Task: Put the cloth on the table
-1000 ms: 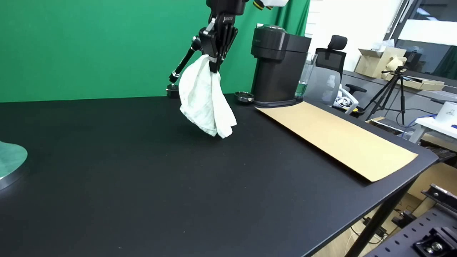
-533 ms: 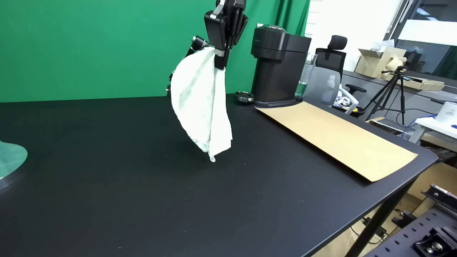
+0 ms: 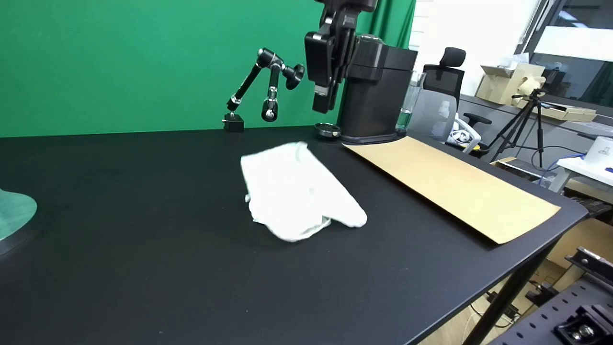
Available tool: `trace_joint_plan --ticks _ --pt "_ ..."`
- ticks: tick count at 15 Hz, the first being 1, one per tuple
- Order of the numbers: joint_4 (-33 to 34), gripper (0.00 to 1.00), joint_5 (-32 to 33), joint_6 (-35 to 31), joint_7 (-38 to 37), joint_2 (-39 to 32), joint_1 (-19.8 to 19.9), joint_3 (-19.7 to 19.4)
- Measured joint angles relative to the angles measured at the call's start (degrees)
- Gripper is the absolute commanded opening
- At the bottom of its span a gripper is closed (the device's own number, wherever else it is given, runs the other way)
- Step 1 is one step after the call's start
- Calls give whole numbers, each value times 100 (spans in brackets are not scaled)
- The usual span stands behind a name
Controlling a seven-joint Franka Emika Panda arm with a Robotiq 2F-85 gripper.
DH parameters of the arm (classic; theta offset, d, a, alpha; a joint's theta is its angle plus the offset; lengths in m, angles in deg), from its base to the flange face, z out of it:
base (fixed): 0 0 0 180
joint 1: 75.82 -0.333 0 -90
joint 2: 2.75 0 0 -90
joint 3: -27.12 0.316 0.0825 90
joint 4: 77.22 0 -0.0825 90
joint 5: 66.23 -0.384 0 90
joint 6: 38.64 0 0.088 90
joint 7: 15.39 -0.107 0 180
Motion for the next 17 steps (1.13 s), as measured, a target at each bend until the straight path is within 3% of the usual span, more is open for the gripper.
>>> trace_joint_plan --ticks 7,11,17 --pt "-59 99 108 312 -296 -34 83 -70" --pt "-146 100 446 286 -1125 -36 156 -41" --pt "-226 100 465 280 -2190 -36 173 59"
